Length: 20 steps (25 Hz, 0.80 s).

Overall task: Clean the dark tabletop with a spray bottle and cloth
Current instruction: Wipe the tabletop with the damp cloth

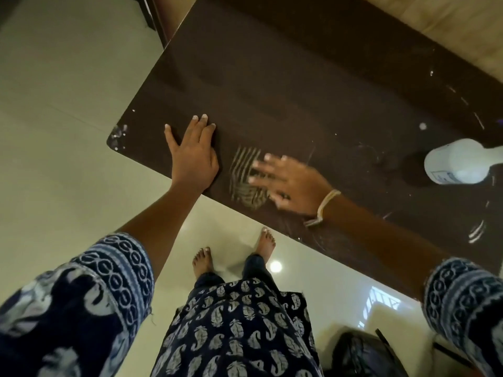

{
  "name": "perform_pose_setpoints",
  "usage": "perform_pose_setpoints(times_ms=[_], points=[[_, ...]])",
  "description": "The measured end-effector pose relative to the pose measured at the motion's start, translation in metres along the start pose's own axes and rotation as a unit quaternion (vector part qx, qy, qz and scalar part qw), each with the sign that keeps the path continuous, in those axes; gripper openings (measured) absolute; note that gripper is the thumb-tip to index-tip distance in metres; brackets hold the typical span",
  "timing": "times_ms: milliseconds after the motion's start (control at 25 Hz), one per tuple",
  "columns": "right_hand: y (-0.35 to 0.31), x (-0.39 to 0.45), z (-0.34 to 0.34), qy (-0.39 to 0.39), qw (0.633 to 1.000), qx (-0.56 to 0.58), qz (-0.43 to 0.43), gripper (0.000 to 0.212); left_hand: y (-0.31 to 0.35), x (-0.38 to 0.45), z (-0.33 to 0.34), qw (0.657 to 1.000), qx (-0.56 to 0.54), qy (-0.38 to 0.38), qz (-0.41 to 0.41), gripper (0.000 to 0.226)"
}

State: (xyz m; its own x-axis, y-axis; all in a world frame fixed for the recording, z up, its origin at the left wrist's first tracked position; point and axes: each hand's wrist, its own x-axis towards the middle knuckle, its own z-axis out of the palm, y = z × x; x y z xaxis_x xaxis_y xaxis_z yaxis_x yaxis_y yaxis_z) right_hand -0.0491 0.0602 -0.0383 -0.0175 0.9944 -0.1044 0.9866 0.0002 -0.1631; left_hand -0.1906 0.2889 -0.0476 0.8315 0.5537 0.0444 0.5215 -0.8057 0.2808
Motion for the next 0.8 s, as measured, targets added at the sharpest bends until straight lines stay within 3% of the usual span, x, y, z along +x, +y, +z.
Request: perform_pose_setpoints(times_ms=[80, 200, 280, 360, 440, 560, 640, 720, 800], points=[[0.053, 0.004, -0.004, 0.035, 0.992, -0.026, 0.120, 0.058, 0.001, 0.001, 0.001, 1.000, 0.001, 0.007, -0.005, 0.045], [0.129, -0.014, -0.014, 0.073, 0.936, -0.011, 0.345, 0.061, 0.002, 0.001, 0.000, 1.000, -0.009, 0.013, -0.018, 0.043], [0.145, -0.018, -0.019, 0.090, 0.878, 0.026, 0.470, 0.062, 0.003, 0.001, -0.001, 0.999, -0.015, 0.017, -0.024, 0.040], [0.118, -0.005, -0.020, 0.104, 0.853, 0.026, 0.511, 0.063, 0.003, 0.001, -0.002, 0.999, -0.015, 0.014, -0.026, 0.039], [0.065, 0.009, -0.013, 0.101, 0.881, 0.019, 0.462, 0.061, 0.004, 0.001, -0.003, 0.999, -0.013, 0.012, -0.028, 0.039], [-0.033, 0.006, 0.007, 0.048, 0.956, -0.004, 0.290, 0.059, 0.006, -0.001, -0.005, 1.000, -0.013, 0.007, -0.022, 0.041], [-0.078, -0.009, 0.016, 0.015, 0.984, 0.007, 0.176, 0.058, 0.005, -0.001, -0.005, 1.000, -0.004, 0.005, -0.018, 0.043], [-0.068, -0.025, 0.014, -0.005, 0.995, 0.013, 0.096, 0.056, 0.005, -0.002, -0.006, 1.000, 0.012, -0.003, -0.013, 0.045], [-0.022, -0.040, 0.011, -0.001, 0.994, -0.016, 0.105, 0.056, 0.008, -0.002, -0.007, 0.999, 0.037, -0.012, -0.009, 0.045]])
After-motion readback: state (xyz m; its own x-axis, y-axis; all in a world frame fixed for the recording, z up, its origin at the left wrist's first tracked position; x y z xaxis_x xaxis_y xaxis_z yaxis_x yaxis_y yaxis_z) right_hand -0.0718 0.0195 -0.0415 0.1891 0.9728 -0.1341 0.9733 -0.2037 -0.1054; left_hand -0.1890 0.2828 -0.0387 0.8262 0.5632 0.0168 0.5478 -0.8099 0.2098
